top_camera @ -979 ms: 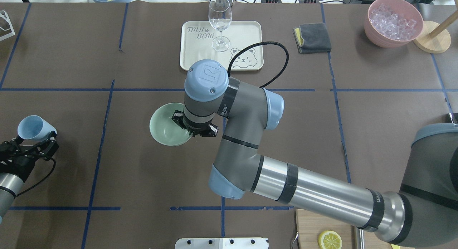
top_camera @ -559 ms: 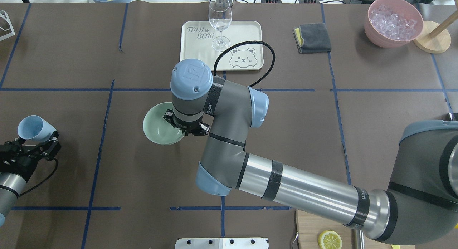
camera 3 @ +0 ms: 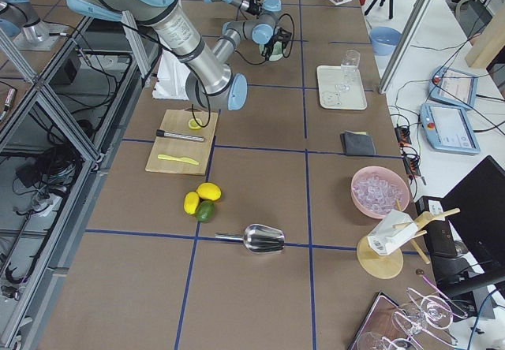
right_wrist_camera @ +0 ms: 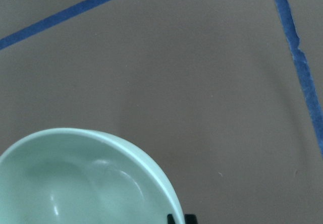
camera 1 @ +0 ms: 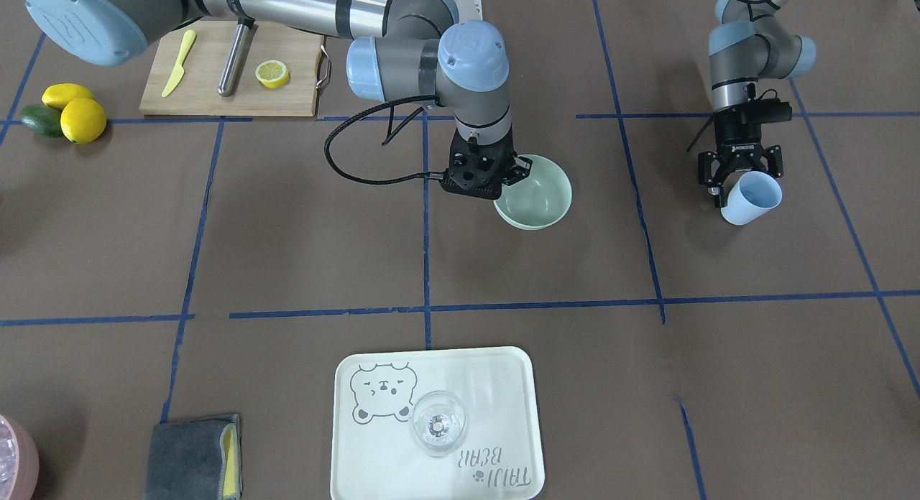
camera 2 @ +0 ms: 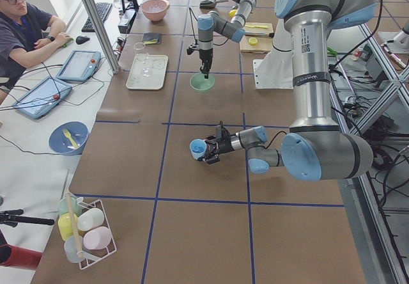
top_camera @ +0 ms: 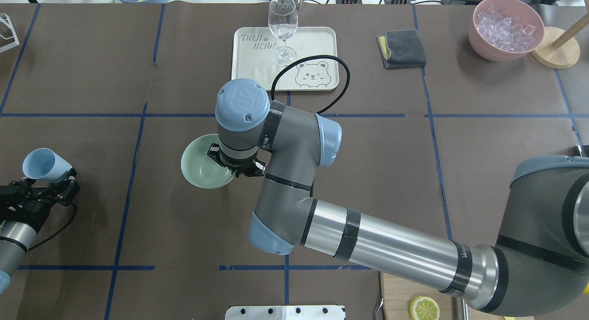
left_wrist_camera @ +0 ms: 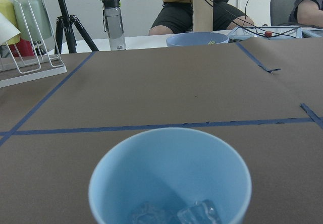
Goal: Pour ice into bowl
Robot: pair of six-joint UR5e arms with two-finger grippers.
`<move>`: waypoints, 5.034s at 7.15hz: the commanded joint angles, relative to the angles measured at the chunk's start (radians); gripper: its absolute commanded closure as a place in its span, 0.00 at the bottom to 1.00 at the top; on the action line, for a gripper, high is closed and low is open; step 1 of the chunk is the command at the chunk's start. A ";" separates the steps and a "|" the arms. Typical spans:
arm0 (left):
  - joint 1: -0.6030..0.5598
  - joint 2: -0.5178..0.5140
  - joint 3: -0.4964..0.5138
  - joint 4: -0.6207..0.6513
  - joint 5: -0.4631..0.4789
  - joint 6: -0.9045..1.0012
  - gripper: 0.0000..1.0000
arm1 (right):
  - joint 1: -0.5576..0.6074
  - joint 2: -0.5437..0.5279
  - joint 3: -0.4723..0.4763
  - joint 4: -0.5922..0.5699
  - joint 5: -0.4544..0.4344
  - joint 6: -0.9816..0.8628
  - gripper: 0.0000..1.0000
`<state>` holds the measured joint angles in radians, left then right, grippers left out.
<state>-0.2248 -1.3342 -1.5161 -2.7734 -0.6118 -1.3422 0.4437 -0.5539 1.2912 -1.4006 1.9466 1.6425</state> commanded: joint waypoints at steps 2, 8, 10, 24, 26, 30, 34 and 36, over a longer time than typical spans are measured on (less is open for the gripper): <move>-0.027 0.000 0.002 0.000 0.003 0.002 0.15 | -0.014 0.003 -0.018 0.002 -0.002 -0.006 1.00; -0.034 -0.014 -0.003 -0.035 0.006 -0.005 1.00 | -0.031 0.006 -0.050 0.081 -0.055 0.003 0.00; -0.057 -0.011 -0.028 -0.106 0.003 0.097 1.00 | -0.031 0.008 -0.036 0.083 -0.054 0.010 0.00; -0.049 -0.197 -0.396 0.451 0.011 0.634 1.00 | 0.182 -0.497 0.508 -0.001 0.051 -0.227 0.00; 0.008 -0.271 -0.460 0.728 0.011 0.634 1.00 | 0.182 -0.497 0.507 -0.001 0.049 -0.227 0.00; 0.077 -0.483 -0.447 1.198 0.125 0.662 1.00 | 0.181 -0.495 0.501 -0.003 0.046 -0.228 0.00; 0.082 -0.480 -0.437 1.346 0.227 0.870 1.00 | 0.179 -0.494 0.499 -0.003 0.043 -0.227 0.00; 0.082 -0.476 -0.434 1.394 0.250 1.007 1.00 | 0.179 -0.492 0.499 -0.003 0.043 -0.227 0.00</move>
<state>-0.1430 -1.8136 -1.9521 -1.4043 -0.3810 -0.4122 0.6229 -1.0467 1.7902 -1.4036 1.9896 1.4158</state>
